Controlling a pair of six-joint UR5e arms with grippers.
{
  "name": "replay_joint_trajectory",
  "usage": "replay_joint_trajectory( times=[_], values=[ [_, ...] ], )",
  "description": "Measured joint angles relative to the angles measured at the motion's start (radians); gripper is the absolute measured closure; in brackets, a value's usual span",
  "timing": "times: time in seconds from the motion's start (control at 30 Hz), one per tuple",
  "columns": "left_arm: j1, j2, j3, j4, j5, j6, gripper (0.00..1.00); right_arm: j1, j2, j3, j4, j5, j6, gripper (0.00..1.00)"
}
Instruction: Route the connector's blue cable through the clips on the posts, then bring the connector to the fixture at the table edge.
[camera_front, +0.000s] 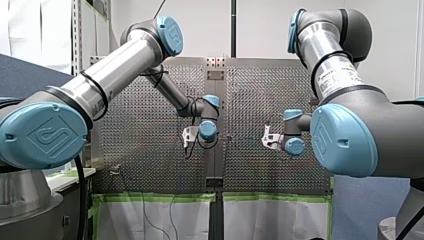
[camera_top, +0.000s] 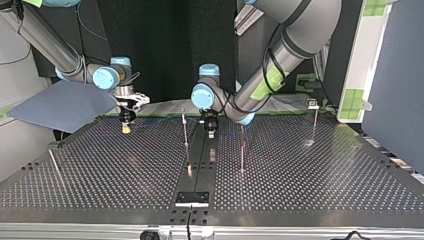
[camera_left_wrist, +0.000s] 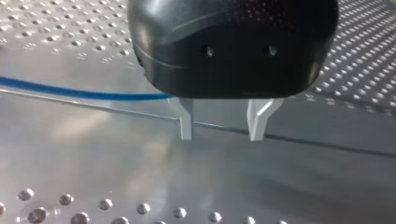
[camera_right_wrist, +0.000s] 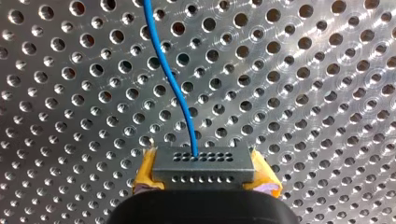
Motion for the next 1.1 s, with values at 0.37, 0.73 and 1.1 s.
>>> replay_joint_trajectory(
  times=[0.37, 0.73, 1.1],
  values=[
    [-0.020, 0.013, -0.011, -0.052, 0.046, 0.035, 0.00, 0.003, 0.000, 0.000, 0.012, 0.000, 0.001, 1.00],
    [-0.061, 0.079, -0.068, -0.031, 0.047, 0.041, 0.00, 0.006, 0.000, 0.000, 0.018, 0.000, 0.000, 1.00],
    [-0.093, 0.121, -0.157, 0.009, 0.099, 0.054, 0.00, 0.009, 0.000, 0.000, 0.020, -0.001, 0.000, 1.00]
  ],
)
